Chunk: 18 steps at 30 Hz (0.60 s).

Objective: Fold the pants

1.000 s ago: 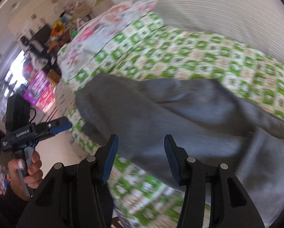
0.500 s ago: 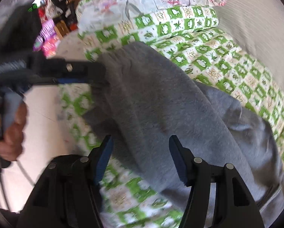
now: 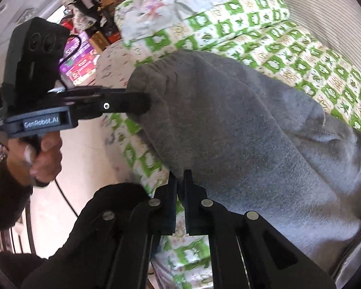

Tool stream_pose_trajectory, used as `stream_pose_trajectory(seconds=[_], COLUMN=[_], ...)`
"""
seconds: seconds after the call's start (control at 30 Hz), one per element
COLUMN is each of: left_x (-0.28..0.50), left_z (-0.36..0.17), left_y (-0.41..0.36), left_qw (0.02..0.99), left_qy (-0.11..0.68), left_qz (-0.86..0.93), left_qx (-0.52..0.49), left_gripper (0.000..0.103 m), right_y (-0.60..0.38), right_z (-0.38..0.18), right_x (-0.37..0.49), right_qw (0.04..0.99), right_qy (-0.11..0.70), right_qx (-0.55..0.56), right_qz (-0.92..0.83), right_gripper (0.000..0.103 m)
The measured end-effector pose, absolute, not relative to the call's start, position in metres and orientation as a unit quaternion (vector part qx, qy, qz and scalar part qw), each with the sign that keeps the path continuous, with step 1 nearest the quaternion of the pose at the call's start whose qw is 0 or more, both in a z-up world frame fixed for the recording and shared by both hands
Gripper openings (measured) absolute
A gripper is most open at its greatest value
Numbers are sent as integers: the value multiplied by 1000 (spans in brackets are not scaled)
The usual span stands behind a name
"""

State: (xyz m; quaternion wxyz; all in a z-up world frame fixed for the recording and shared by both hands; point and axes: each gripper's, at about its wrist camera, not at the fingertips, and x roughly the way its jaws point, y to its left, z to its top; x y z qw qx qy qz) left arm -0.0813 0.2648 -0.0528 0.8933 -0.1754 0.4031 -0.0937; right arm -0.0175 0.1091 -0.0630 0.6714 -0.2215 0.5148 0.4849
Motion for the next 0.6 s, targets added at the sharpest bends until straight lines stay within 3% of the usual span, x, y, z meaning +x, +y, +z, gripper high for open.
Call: stream_pose_trajectory(seconds=[0.17, 0.27, 0.33, 0.47, 0.53, 0.6], left_x=[-83, -89, -100, -118, -123, -129], left_z=[-90, -101, -103, -101, -102, -105], left_y=[265, 274, 286, 292, 290, 288], left_qw=[878, 869, 861, 847, 835, 816], left_qy=[439, 451, 441, 424, 419, 402], left_qz=[-76, -49, -42, -19, 5, 14], left_qx=[-173, -195, -249, -320, -357, -415], left_gripper=[12, 16, 18, 29, 65, 73], right_y=[116, 116, 115, 113, 117, 127], right_z=[-96, -107, -103, -78, -65, -53], right_x=[-18, -15, -14, -8, 4, 22], right_qw=[652, 650, 644, 639, 645, 651], right_qy=[545, 556, 564, 556, 549, 544], right_qx=[-232, -223, -211, -184, -173, -166], right_qz=[473, 468, 471, 499, 502, 502], right_gripper=[6, 12, 17, 44, 46, 46])
